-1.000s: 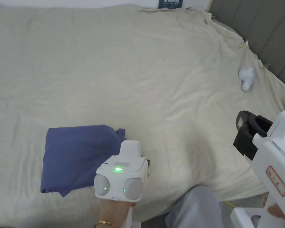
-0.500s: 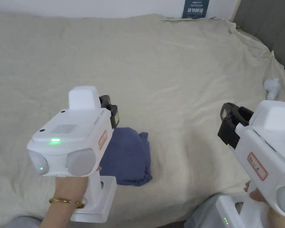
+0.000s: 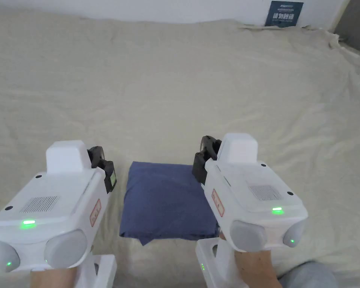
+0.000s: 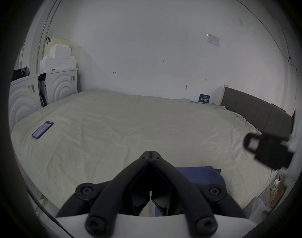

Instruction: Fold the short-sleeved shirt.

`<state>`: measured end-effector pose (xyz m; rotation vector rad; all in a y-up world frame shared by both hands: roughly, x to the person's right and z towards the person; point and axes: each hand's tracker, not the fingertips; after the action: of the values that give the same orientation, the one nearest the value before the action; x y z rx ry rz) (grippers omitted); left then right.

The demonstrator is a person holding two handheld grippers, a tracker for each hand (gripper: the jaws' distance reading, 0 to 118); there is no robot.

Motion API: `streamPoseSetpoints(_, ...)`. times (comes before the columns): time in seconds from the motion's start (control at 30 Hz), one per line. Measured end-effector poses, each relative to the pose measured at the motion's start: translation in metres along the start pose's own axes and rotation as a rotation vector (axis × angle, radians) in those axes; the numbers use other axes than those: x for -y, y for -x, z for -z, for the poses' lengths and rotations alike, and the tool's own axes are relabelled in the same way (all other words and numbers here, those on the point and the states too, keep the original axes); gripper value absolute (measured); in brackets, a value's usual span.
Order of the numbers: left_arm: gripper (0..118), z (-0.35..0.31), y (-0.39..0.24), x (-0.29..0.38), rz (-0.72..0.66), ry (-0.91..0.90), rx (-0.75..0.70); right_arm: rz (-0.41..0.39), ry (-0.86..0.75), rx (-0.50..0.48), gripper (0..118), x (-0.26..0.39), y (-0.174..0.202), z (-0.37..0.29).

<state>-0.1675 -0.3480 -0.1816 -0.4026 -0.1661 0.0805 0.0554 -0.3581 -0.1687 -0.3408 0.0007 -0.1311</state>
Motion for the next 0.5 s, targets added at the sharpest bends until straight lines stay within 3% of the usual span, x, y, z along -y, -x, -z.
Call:
streamPoseSetpoints(0.13, 0, -0.001, 0.009, 0.006, -0.015, 0.016, 0.003, 0.023, 0.103, 0.002, 0, 0.04, 0.009, 0.034)
streamPoseSetpoints(0.23, 0, 0.0, 0.012, 0.008, -0.02, 0.022, -0.002, -0.049, 0.173, 0.037, 0, 0.067, 0.015, 0.054)
streamPoseSetpoints(0.4, 0, 0.008, 0.014, 0.013, -0.009, 0.043, -0.007, -0.071, 0.282, 0.052, 0, 0.113, 0.014, 0.074)
streamPoseSetpoints(0.5, 0, 0.011, 0.014, 0.015, -0.01, 0.065, -0.001, -0.118, 0.23, 0.072, 0, 0.114, 0.021, 0.071)
